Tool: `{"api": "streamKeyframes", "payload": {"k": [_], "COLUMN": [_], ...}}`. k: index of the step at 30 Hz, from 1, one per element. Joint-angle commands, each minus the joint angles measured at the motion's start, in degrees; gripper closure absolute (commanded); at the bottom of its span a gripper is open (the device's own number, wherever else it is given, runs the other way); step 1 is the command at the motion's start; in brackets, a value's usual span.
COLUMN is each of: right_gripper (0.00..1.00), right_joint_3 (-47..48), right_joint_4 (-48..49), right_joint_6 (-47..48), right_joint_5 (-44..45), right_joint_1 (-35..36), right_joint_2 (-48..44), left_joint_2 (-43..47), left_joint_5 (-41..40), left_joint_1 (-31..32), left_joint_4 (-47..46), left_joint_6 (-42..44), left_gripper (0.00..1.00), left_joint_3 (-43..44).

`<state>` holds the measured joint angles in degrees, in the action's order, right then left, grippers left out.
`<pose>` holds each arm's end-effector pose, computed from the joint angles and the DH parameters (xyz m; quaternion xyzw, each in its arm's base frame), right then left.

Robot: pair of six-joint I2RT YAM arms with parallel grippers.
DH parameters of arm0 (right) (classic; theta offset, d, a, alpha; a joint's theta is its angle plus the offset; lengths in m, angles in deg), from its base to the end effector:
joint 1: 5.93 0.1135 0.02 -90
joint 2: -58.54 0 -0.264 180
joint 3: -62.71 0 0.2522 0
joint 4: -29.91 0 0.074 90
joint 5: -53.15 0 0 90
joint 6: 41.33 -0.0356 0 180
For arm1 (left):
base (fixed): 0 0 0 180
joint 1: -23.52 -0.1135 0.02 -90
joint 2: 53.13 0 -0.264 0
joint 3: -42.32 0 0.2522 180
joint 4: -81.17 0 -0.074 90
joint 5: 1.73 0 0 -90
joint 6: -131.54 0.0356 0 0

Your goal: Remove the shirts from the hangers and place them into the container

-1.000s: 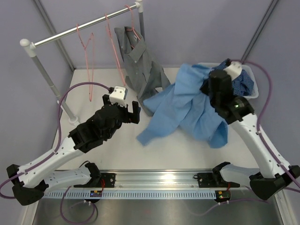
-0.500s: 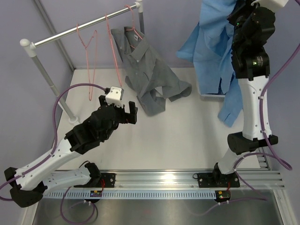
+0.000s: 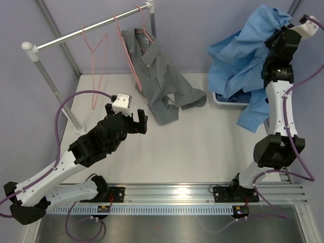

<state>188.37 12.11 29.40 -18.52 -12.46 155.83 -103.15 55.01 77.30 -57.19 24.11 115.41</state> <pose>0.3776 -0.0545 0.5150 0.2603 0.5875 -0.0169 0.7660 0.1226 -0.1343 0.3816 0.0839 0.7913 -0.1367 0.5901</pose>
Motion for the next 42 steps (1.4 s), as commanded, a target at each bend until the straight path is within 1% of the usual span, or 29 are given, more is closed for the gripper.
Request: {"api": "streamKeyframes", "payload": {"k": [1, 4, 7, 9, 13, 17, 19, 23, 28, 37, 42], "right_gripper": [1.00, 1.00, 1.00, 1.00, 1.00, 1.00, 1.00, 1.00, 1.00, 1.00, 1.00], "right_joint_3": [-9.37, -15.80, -19.25, -20.14, -20.67, -22.24, -23.38, -27.25, -29.54, -33.93, -33.06], "right_joint_4": [9.21, 10.09, 10.88, 11.59, 12.73, 15.71, 17.64, 23.09, 25.21, 25.04, 23.63], "right_joint_6": [-4.64, -5.95, -6.22, -5.61, -2.54, -0.07, 0.10, -0.68, -1.39, -1.38, -1.56], "right_joint_5": [-0.13, -0.40, -1.80, -2.42, -3.21, -7.24, -10.40, -13.14, -12.18, -12.00, -14.72], "right_joint_1": [-4.71, -8.14, -10.87, -11.49, -11.76, -11.76, -11.76, -11.76, -11.76, -11.76, -11.76], "right_joint_2": [-6.15, -8.26, -9.75, -10.63, -11.60, -13.62, -15.63, -20.20, -23.29, -24.79, -21.28], "left_joint_2": [-0.16, -1.13, -2.10, -2.54, -2.54, -2.19, -1.93, -1.40, -1.48, -1.75, -2.36], "left_joint_5": [-1.29, -0.23, 0.38, 0.56, 0.65, -0.05, -0.32, -1.20, -1.72, -1.46, -1.37], "left_joint_1": [-0.25, -0.34, -0.34, -0.34, -0.34, -0.34, -0.34, -0.34, -0.34, -0.34, -0.34], "left_joint_4": [-0.81, -0.81, -0.90, -0.90, -0.81, -0.72, -0.81, -0.81, -0.81, -0.81, -0.81], "left_joint_6": [-1.03, -1.20, -1.46, -1.64, -1.99, -2.43, -2.52, -2.70, -2.70, -2.87, -2.96], "left_gripper": [0.01, 0.01, 0.01, 0.01, 0.01, 0.01, 0.01, 0.01, 0.01, 0.01, 0.01], "left_joint_3": [0.87, 1.49, 2.10, 2.37, 2.46, 2.02, 1.84, 1.58, 1.49, 1.05, 0.79]}}
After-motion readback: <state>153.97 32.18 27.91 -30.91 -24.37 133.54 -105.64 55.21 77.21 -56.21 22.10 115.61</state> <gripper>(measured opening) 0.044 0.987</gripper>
